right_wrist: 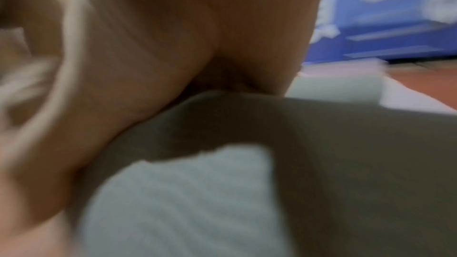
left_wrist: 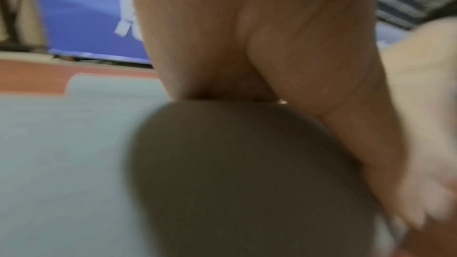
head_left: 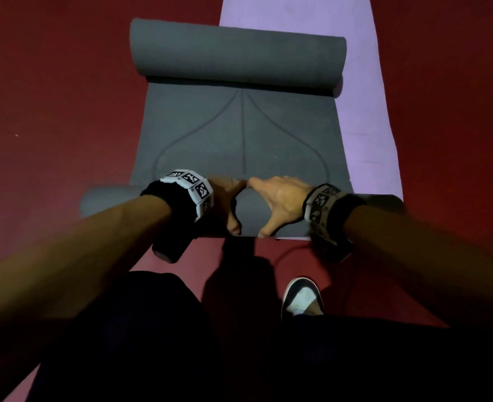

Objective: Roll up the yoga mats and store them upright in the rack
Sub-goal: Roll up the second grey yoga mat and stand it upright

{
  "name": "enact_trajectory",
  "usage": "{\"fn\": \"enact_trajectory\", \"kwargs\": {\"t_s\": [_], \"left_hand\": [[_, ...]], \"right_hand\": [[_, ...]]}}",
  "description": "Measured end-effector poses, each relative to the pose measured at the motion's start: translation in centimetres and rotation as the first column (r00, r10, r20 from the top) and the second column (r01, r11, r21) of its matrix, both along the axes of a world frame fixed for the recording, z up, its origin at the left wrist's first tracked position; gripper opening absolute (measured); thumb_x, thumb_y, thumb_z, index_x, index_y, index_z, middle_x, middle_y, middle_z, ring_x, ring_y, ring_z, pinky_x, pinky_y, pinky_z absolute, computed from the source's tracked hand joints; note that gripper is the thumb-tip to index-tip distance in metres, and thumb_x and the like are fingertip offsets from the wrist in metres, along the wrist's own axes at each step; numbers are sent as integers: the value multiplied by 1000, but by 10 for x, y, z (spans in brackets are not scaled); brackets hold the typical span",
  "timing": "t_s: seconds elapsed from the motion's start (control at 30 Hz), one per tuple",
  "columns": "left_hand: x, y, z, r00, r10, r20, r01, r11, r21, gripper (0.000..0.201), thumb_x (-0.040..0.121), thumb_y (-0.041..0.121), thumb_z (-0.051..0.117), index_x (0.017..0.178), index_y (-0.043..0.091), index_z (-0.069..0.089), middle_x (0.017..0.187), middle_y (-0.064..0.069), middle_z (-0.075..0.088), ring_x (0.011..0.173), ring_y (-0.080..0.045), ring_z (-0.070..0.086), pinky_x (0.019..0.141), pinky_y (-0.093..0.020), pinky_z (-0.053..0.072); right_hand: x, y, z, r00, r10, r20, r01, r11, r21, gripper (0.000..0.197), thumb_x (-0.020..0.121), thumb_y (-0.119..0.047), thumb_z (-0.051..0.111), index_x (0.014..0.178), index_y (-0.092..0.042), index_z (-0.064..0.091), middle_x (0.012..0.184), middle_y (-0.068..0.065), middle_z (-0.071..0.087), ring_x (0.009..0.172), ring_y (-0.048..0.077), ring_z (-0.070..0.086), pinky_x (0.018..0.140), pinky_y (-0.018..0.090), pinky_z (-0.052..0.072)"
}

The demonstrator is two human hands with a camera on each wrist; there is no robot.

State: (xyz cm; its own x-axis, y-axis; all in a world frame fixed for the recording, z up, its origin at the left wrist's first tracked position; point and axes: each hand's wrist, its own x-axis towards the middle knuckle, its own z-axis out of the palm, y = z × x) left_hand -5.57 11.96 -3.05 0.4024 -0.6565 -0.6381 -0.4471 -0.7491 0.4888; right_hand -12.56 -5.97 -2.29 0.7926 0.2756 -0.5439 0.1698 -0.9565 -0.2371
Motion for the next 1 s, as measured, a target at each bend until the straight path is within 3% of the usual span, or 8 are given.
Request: {"fn": "enact_trajectory", "kwargs": {"t_s": [0.1,0.2,0.33,0.47,0.6,0.7,0.87,1.0], "left_hand": [[-4,-4,10,982,-92,163,88,996,32,96,43,50,96,117,30,39,110,3,62,104,-23,62,85,-35,51],[-2,-5,15,974,-104,202,96,994,48,102,44,52,95,129,31,42,121,-1,63,110,-26,63,90,-40,53],[2,-4,19,997,-3,74,1,999,36,95,58,24,96,140,24,48,124,6,62,114,-12,58,90,-30,48],[0,-1,13,999,21,44,-25,995,92,82,51,32,98,121,26,55,112,5,67,106,-17,65,93,-37,54],[-4,-9,20,974,-92,207,83,995,49,107,37,59,94,125,29,41,113,3,62,101,-22,62,87,-40,52],[-4,-13,28,902,-242,357,191,967,170,110,41,63,92,126,25,33,115,-6,58,100,-31,62,78,-41,49],[-2,-12,26,965,-131,228,100,985,142,116,46,49,94,144,26,36,123,-4,64,113,-27,63,93,-40,52],[-3,-9,16,997,-38,74,28,992,124,82,53,29,98,117,23,48,113,2,64,105,-15,62,83,-28,49]], "right_hand": [[9,-9,8,988,-112,-110,127,983,136,94,49,-59,94,127,-25,55,114,-6,66,102,18,63,92,36,52],[13,-6,13,977,-118,-180,146,978,149,99,50,-59,94,135,-33,51,126,-9,63,110,15,60,101,35,49],[2,3,10,998,-57,-38,60,996,62,106,52,-73,84,133,-23,37,120,1,60,102,24,58,85,38,48],[-7,8,2,999,-19,38,22,997,-68,97,48,-78,81,112,-21,36,107,4,61,96,33,62,72,37,41],[8,-3,10,987,-151,-51,151,989,-1,92,44,-78,83,109,-19,54,104,-3,64,97,23,61,81,36,51],[18,-10,16,973,-195,-128,203,978,56,95,41,-77,85,115,-23,62,108,-5,68,99,18,64,92,36,54],[1,1,18,987,-149,-68,154,984,84,117,49,-71,88,141,-25,32,124,1,60,109,25,59,95,39,49],[-4,10,9,997,-74,-21,73,996,-44,104,48,-73,86,123,-18,39,111,3,61,105,30,60,86,41,50]]}}
